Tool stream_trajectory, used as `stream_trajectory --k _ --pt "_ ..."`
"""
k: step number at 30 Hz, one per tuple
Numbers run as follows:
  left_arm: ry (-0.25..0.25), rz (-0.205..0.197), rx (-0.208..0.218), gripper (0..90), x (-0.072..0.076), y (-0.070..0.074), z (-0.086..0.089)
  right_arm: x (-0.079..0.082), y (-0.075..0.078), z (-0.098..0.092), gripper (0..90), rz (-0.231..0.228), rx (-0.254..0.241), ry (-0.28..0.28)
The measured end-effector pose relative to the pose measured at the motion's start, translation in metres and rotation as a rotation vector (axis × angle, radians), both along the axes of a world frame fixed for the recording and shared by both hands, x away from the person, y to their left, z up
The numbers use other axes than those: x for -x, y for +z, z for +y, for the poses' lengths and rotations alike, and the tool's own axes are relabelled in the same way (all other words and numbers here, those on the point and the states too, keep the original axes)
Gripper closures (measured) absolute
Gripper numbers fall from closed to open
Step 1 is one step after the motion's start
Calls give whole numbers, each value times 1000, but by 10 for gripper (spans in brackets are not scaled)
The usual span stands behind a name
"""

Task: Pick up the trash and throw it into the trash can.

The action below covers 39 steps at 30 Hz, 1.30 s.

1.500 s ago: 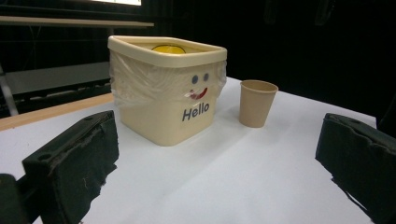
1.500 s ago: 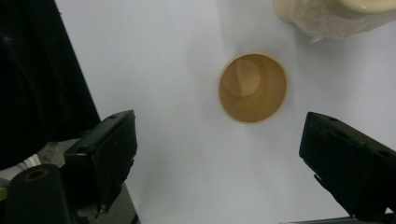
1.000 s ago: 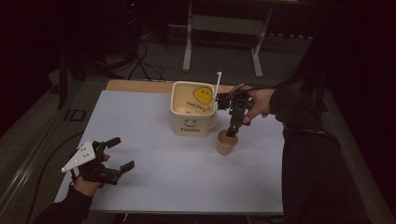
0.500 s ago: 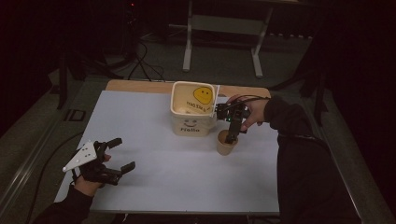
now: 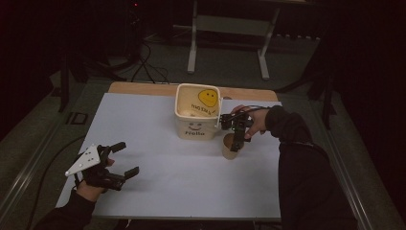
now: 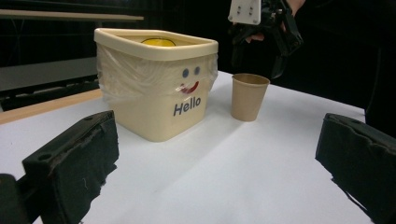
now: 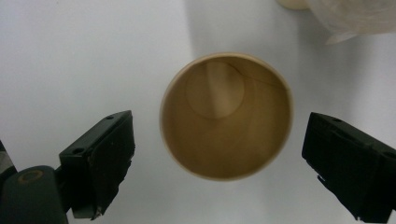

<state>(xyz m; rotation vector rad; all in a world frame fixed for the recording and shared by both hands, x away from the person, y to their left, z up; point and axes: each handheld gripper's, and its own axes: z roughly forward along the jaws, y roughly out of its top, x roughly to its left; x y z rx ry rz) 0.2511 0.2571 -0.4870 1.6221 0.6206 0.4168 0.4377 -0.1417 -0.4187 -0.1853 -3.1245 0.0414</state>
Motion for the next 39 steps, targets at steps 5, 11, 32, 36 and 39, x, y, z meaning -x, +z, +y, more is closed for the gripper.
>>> stream_trajectory --k 5,11,32,36,39 --pt "-3 1 0 6 0 0 -1 -5 -10 -3 94 -5 0 -13" --pt "-6 -1 -5 7 0 0 -1 -9 -19 -3 97 6 -13 0" --pt "-12 -6 -7 6 0 -1 -2 -11 -22 -6 251 44 -53 41" --pt "-13 -6 -6 7 -1 0 -2 -10 -16 -6 256 50 -57 46" --pt "-15 -8 -5 6 -1 0 -2 -8 -10 -4 256 54 -56 53"
